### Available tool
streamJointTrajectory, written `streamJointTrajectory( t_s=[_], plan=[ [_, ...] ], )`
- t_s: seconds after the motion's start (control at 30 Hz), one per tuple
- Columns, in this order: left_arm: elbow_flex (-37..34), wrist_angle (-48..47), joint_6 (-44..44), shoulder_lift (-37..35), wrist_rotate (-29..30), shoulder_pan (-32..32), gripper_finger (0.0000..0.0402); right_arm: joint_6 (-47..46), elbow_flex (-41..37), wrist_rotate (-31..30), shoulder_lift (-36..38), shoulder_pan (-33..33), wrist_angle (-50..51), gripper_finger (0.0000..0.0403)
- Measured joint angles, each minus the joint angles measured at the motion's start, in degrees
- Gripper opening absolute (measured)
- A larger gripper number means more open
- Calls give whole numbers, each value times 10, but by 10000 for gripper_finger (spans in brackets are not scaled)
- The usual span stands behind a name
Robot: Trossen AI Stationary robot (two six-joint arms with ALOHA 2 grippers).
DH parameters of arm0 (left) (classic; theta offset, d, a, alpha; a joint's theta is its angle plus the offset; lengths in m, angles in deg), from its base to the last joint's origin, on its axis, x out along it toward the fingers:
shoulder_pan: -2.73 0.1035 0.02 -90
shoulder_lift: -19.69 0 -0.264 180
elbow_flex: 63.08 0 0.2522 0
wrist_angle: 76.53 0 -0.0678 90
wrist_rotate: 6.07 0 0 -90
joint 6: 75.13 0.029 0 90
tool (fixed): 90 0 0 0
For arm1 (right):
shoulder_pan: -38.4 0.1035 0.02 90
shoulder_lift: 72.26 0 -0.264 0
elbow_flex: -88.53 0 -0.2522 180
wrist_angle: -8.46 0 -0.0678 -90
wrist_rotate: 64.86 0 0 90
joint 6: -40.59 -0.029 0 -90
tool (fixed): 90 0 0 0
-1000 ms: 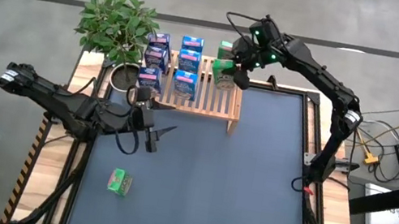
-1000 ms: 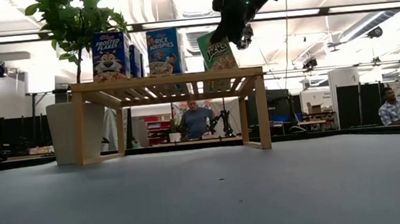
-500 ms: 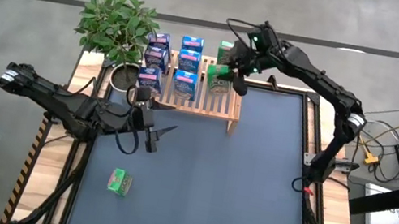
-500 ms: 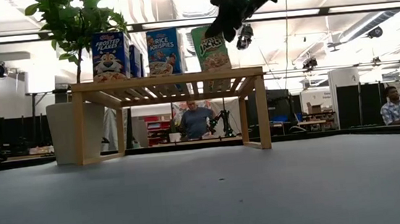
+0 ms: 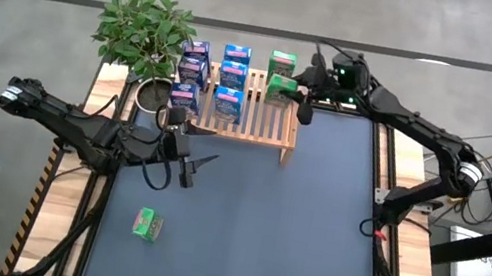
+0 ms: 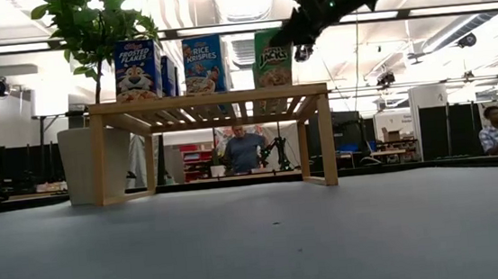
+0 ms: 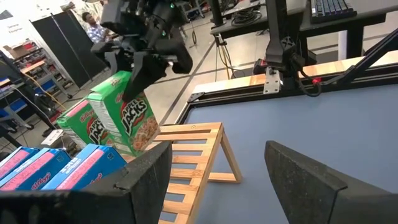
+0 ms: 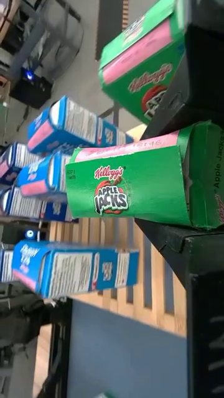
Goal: Stack cereal on shelf
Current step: Put the top green cereal box on the shelf aligned with the green cereal box
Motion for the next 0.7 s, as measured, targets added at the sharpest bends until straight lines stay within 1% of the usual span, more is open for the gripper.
streamJointTrajectory(
  t_s=[0.33,0.6,0.7],
  plan=[
    [0,0,0,0,0,0,240,1,8,1,-36,-4,-9,141],
    [0,0,0,0,0,0,240,5,11,1,-39,-4,-2,141],
    [0,1,0,0,0,0,240,2,11,1,-39,-5,-2,152]
  ],
)
